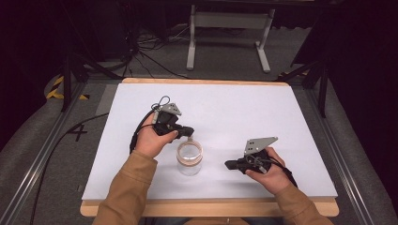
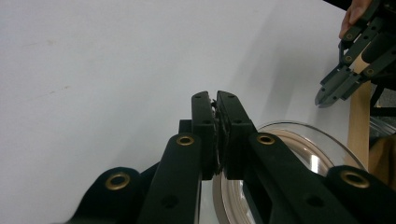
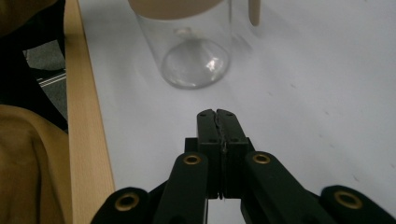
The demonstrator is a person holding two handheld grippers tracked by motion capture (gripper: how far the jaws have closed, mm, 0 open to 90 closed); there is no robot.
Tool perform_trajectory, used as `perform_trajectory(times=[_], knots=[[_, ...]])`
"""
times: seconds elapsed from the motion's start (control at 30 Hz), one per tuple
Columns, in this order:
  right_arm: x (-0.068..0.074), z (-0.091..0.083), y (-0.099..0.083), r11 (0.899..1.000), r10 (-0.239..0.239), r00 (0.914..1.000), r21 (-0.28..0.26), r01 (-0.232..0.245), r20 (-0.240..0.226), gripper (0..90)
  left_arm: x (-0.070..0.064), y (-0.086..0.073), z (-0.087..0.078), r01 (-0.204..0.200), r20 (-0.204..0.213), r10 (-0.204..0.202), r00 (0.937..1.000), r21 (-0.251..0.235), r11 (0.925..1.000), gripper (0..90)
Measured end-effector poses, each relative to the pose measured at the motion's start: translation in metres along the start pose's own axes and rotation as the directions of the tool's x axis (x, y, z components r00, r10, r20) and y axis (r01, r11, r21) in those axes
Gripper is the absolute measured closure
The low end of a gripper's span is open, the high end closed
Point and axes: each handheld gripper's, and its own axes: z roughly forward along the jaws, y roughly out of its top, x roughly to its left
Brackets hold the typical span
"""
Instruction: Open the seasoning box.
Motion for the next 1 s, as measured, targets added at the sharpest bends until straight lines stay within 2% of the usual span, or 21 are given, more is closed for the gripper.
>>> perform_trajectory(times=[0.17,0.4,0.57,0.83,1.0], knots=[[0.012,0.005,0.015,0.999,-0.043,0.9987,-0.023,0.042,-0.027,90.0,0.002,-0.001,0.000,0.010,0.008,-0.010,0.9999,-0.002,1.0000,86.7],[0.026,0.007,0.034,0.996,-0.067,0.9961,-0.066,0.063,-0.057,90.0,0.005,-0.002,0.001,0.025,0.026,-0.024,0.9994,-0.019,0.9995,86.9],[0.033,0.019,0.047,0.994,-0.089,0.9935,-0.067,0.084,-0.071,90.0,0.005,-0.003,0.001,0.029,0.030,-0.028,0.9992,-0.018,0.9994,86.9],[0.035,0.036,0.055,0.996,-0.084,0.9929,-0.047,0.080,-0.084,90.0,0.007,-0.003,0.000,0.030,0.033,-0.030,0.9990,-0.020,0.9993,86.9],[0.033,0.039,0.055,0.997,-0.068,0.9941,-0.053,0.063,-0.085,90.0,0.008,-0.003,0.000,0.035,0.035,-0.035,0.9988,-0.021,0.9991,86.9]])
